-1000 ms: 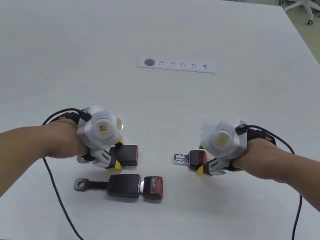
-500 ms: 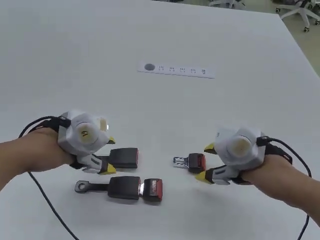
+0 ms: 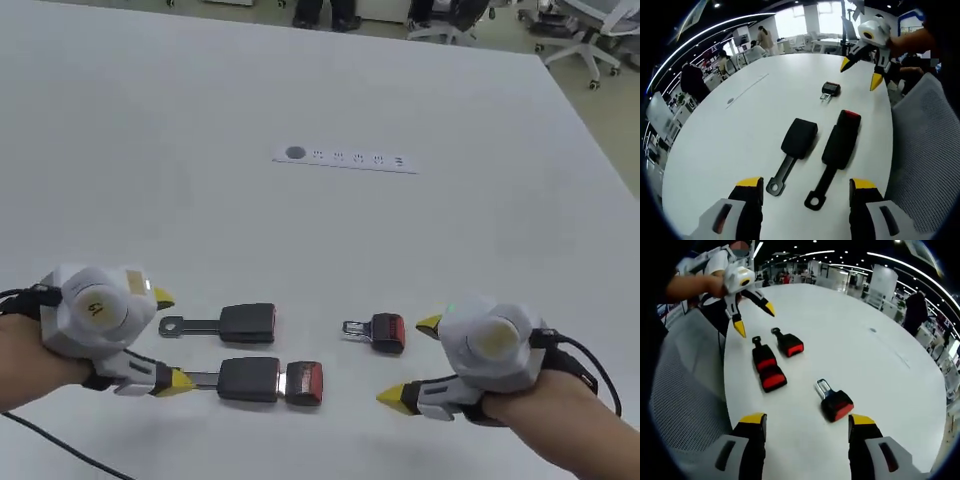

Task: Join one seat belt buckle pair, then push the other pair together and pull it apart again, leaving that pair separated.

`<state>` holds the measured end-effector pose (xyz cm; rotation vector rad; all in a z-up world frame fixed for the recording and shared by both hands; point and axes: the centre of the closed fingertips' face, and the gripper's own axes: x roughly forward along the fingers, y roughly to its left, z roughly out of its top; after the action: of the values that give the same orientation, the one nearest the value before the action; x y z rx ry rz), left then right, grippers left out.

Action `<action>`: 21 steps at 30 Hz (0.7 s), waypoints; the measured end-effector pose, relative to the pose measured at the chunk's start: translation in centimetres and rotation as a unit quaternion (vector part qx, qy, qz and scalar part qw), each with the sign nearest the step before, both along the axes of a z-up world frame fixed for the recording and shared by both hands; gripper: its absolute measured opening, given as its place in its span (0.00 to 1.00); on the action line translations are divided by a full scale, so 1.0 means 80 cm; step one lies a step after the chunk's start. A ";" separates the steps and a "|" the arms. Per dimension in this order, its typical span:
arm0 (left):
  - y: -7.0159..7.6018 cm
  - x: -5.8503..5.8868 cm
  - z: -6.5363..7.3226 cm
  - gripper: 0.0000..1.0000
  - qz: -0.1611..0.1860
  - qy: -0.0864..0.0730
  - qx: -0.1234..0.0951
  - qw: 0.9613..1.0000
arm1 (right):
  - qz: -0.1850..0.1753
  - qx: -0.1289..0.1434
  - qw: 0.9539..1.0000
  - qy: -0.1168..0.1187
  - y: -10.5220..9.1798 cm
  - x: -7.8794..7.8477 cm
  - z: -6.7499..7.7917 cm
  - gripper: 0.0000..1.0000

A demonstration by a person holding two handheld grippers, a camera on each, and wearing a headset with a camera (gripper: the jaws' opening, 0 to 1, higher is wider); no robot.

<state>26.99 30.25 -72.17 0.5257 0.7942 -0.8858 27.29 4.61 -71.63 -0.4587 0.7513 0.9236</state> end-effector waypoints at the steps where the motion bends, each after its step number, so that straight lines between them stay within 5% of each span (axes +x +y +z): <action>1: 0.006 0.001 -0.005 0.76 0.007 0.000 -0.004 1.000 | -0.006 0.006 1.000 -0.001 0.000 -0.002 0.002 0.67; 8: 0.024 -0.017 -0.005 0.85 0.054 -0.004 -0.022 0.998 | -0.051 0.044 0.998 -0.015 -0.005 -0.005 0.010 0.84; 9: 0.018 -0.024 0.005 0.85 0.065 -0.006 -0.026 0.998 | -0.055 0.043 0.998 -0.011 -0.006 -0.006 0.008 0.86; 17: 0.038 -0.029 -0.001 0.95 0.112 -0.013 -0.044 0.993 | -0.076 0.067 0.995 -0.016 0.002 -0.015 0.010 0.99; 21: 0.040 -0.031 0.010 1.00 0.135 -0.014 -0.064 0.989 | -0.080 0.071 0.994 -0.021 0.001 -0.019 0.013 0.99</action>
<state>24.48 33.44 -71.37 0.3084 0.7568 -0.6707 25.78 4.72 -70.62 -0.2868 0.6697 0.8080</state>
